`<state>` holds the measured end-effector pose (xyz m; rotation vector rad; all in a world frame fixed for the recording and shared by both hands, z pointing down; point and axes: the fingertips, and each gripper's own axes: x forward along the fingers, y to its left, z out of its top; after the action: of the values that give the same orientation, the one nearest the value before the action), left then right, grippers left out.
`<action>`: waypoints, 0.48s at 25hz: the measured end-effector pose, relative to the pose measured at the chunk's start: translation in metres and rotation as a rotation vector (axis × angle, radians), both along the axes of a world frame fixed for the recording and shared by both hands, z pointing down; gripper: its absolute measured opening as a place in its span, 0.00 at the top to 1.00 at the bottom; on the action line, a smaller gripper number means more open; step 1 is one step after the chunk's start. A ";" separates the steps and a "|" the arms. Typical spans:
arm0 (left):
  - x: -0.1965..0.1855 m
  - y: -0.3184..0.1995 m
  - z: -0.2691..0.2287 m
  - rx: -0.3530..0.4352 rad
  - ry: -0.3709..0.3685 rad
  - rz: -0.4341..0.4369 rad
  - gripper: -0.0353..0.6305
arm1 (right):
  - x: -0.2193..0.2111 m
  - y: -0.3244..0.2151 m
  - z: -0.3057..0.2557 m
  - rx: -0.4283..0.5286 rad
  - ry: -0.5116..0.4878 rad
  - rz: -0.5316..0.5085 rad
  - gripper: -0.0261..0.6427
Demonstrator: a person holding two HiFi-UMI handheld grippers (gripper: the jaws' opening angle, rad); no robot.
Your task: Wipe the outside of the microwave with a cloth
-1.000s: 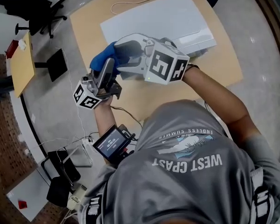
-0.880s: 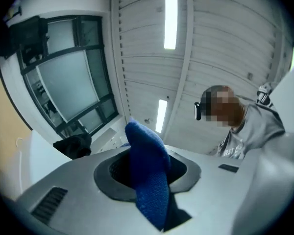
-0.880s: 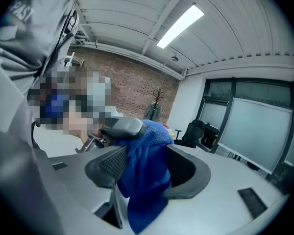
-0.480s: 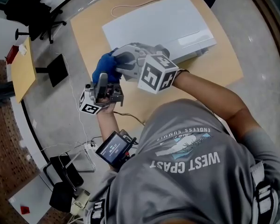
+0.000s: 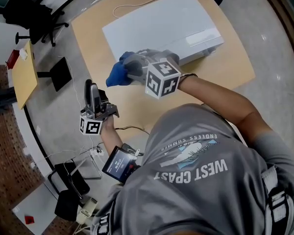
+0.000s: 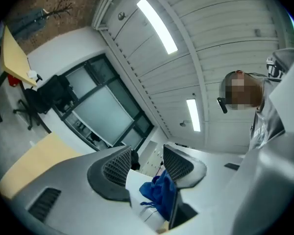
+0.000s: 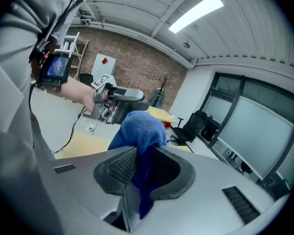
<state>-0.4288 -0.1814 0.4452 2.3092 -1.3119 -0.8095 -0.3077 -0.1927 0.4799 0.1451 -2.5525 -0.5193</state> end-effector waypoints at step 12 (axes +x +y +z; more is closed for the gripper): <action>0.043 0.013 0.009 -0.092 -0.058 -0.011 0.62 | 0.112 -0.033 0.017 -0.073 0.067 0.182 0.82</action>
<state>-0.3855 -0.1684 0.4543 2.2709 -1.3586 -0.6756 -0.1961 -0.2253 0.4966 0.3246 -2.4584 -0.3554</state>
